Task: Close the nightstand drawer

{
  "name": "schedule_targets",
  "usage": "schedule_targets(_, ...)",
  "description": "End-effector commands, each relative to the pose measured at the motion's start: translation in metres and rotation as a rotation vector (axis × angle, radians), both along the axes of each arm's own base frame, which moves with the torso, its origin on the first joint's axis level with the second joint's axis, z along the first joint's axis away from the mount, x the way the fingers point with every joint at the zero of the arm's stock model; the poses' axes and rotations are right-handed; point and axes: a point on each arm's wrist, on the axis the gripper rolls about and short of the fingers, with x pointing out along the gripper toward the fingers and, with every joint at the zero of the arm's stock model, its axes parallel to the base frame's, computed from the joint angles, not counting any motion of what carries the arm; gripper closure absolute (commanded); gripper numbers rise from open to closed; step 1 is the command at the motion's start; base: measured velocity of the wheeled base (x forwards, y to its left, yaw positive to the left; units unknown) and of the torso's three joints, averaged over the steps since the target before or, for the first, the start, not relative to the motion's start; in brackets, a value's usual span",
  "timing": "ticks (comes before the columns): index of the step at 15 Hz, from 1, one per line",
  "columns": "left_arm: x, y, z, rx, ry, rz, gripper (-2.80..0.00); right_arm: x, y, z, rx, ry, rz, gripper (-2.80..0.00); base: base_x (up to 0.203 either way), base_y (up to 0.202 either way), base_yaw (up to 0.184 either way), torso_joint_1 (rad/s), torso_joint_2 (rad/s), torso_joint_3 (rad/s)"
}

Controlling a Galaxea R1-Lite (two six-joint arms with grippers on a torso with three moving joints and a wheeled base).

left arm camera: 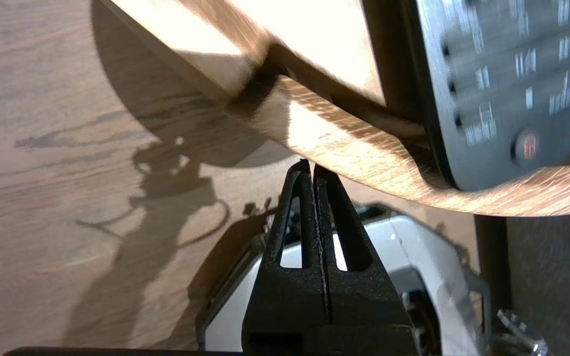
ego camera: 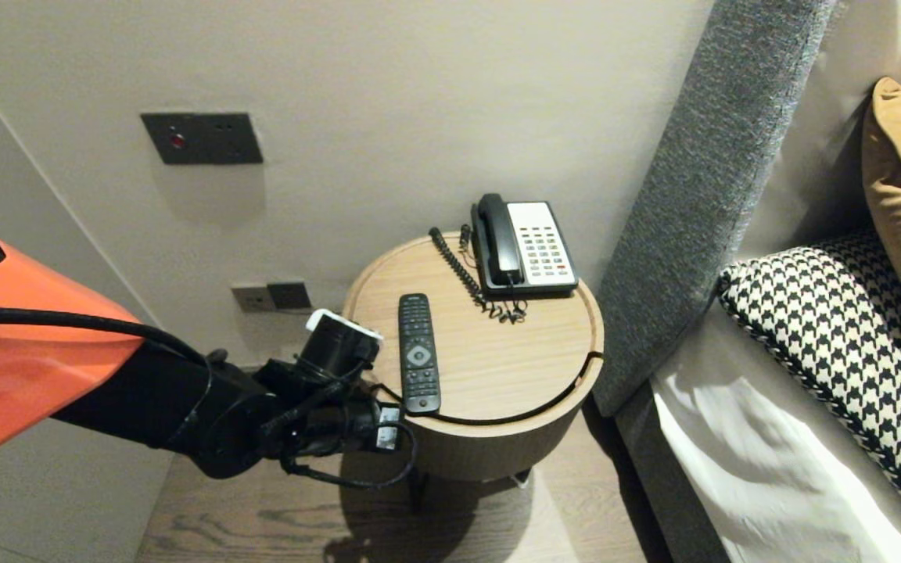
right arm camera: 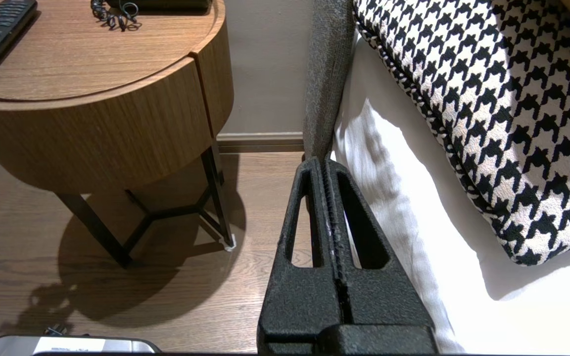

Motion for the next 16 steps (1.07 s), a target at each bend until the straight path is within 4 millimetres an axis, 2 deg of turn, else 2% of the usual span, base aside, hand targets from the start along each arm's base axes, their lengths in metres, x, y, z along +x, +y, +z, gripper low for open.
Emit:
schedule_targets(1,0.011,0.007,0.009,-0.031,-0.027,0.045,0.00,0.003,0.000,-0.011,-0.001,0.040,0.001,0.00,0.000,0.000,0.000,0.000,0.00,0.000)
schedule_targets(10,0.014,0.013,0.014,-0.039,-0.039,0.060,0.00,0.003,0.000,-0.011,-0.001,0.040,0.001,0.00,0.000,0.000,0.000,0.000,0.00,0.000)
schedule_targets(13,0.008,0.016,0.024,-0.052,-0.054,0.061,0.00,0.003,0.000,-0.011,-0.001,0.040,-0.001,0.00,0.000,0.000,0.000,0.000,0.00,0.000)
schedule_targets(16,-0.006,0.026,0.051,-0.086,-0.105,0.060,0.00,0.003,0.000,-0.011,-0.001,0.042,0.001,0.00,0.000,0.000,0.000,0.000,0.00,0.000)
